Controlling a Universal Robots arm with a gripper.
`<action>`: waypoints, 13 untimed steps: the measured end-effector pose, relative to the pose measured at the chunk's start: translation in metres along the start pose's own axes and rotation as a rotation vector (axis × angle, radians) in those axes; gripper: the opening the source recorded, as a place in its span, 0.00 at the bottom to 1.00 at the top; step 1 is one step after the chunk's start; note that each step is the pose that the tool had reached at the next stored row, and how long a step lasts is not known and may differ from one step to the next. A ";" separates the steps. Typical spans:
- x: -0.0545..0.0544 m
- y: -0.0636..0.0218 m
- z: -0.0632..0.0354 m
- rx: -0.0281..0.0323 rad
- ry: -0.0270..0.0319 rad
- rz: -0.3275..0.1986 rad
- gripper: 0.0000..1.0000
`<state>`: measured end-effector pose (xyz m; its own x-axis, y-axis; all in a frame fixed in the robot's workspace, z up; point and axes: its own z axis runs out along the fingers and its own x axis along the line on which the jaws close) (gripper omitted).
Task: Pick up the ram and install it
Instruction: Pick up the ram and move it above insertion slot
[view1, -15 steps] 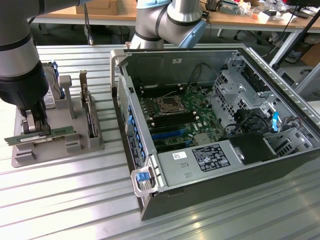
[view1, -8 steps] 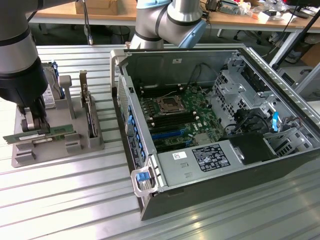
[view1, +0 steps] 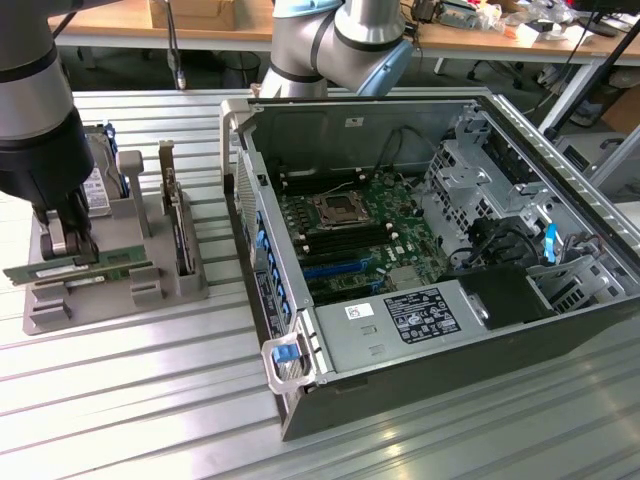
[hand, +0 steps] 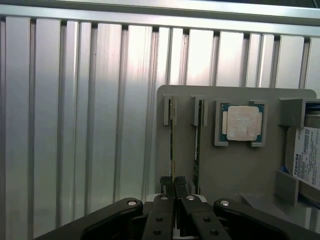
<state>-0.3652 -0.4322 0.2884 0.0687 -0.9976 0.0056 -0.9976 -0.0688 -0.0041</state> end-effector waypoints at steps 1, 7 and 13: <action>0.000 0.0000 -0.0005 0.0000 0.0000 0.000 0.12; 0.000 0.0000 -0.0027 0.0001 -0.0001 0.000 0.12; 0.000 0.0000 -0.0056 0.0000 -0.0001 0.000 0.12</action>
<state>-0.3652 -0.4322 0.2940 0.0687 -0.9976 0.0056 -0.9976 -0.0687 -0.0041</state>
